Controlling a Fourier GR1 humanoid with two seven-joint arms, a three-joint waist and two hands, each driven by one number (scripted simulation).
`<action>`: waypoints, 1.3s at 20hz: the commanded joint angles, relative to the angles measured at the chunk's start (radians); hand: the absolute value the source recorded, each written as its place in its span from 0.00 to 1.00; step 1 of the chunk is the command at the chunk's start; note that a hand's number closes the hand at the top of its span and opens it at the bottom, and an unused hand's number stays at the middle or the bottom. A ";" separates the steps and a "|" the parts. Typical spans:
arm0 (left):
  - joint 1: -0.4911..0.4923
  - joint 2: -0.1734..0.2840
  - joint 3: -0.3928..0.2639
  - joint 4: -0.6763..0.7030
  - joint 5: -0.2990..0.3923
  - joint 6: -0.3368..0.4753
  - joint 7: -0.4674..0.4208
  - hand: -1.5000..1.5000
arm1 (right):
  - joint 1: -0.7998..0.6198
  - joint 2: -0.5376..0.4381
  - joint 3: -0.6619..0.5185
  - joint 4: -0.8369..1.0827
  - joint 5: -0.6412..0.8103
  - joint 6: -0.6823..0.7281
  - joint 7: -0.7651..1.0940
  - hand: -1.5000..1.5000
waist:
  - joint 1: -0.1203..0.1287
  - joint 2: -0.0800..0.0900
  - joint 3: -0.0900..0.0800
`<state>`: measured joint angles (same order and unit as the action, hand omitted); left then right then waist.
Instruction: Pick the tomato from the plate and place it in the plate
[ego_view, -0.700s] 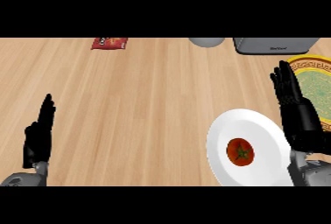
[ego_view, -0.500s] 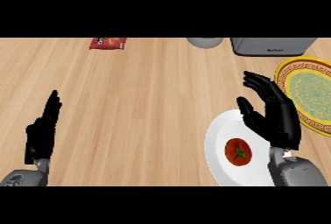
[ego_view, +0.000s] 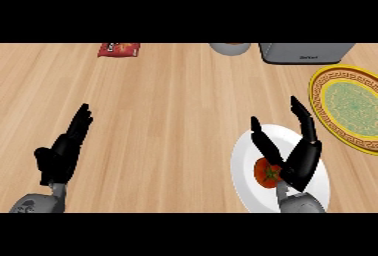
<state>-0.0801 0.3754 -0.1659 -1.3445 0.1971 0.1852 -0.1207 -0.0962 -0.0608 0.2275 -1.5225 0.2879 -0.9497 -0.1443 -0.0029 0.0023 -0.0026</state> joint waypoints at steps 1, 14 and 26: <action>0.004 0.007 0.015 0.009 0.038 -0.071 -0.030 0.50 | 0.070 0.058 0.170 0.067 0.069 -0.308 -0.128 0.00 | 0.015 0.000 0.003; 0.050 0.019 0.040 0.007 0.029 -0.083 -0.038 0.50 | 0.472 0.060 0.238 0.043 0.381 -0.438 0.162 0.00 | -0.007 0.000 -0.004; 0.021 0.009 0.039 0.002 0.023 -0.096 -0.036 0.50 | 0.610 0.061 0.227 -0.075 0.674 -0.090 0.602 0.00 | 0.011 0.011 -0.004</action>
<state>-0.0518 0.3817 -0.1360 -1.3466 0.2131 0.1010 -0.1594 0.4957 0.0001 0.4486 -1.5467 0.8554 -1.1438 0.2982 0.0059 0.0115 -0.0081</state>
